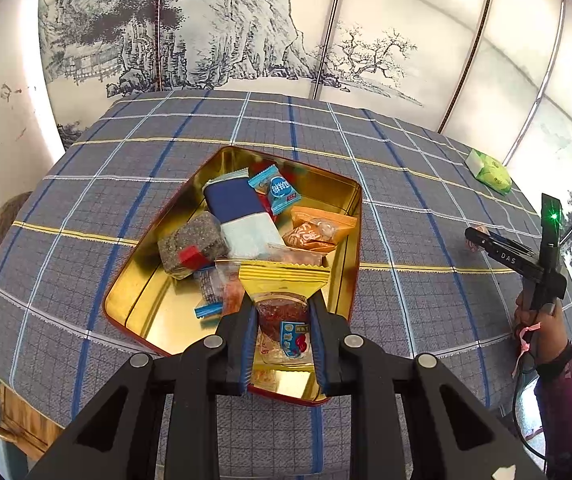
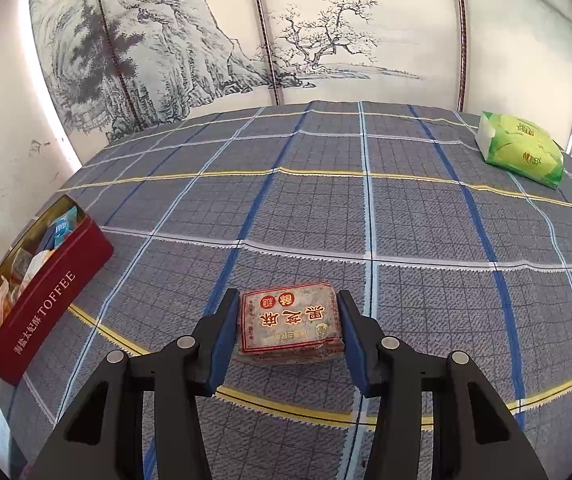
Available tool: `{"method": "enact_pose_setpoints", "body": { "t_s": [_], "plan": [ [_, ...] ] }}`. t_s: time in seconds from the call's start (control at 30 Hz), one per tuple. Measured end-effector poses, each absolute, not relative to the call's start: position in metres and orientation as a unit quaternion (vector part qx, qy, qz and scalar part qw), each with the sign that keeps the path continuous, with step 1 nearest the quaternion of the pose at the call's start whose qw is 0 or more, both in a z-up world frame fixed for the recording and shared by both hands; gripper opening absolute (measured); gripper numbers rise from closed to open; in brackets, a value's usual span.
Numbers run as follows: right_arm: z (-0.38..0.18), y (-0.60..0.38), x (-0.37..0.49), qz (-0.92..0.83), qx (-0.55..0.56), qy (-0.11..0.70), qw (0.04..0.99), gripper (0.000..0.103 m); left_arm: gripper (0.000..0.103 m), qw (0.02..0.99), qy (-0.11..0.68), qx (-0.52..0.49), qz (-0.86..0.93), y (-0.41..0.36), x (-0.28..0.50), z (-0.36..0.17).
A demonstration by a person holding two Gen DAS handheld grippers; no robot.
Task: Organize snacks
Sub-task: 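Carry the yellow candy over the tin with the left gripper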
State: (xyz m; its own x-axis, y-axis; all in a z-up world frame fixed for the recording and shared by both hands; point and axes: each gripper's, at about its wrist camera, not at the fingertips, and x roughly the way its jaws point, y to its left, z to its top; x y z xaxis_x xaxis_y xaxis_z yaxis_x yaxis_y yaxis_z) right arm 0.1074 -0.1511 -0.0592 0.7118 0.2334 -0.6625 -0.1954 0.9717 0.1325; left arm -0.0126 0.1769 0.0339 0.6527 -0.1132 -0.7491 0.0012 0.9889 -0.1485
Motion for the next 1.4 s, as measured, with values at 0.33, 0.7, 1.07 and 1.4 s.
{"method": "enact_pose_setpoints", "body": {
  "t_s": [0.33, 0.7, 1.07, 1.4],
  "plan": [
    [-0.06, -0.147, 0.108, 0.107, 0.017, 0.366, 0.924, 0.049, 0.021, 0.909, 0.412, -0.045, -0.033, 0.174, 0.005, 0.031],
    [-0.06, -0.147, 0.109, 0.104, 0.017, 0.37, 0.923, 0.049, 0.022, 0.912, 0.408, -0.019, -0.029, 0.167, 0.032, 0.026],
    [-0.062, -0.149, 0.111, 0.102, 0.022, 0.371, 0.923, 0.049, 0.022, 0.911, 0.412, 0.009, -0.018, 0.162, 0.066, 0.02],
    [-0.064, -0.15, 0.112, 0.102, 0.022, 0.376, 0.921, 0.049, 0.023, 0.906, 0.423, 0.015, -0.011, 0.164, 0.087, 0.009]
  ]
}}
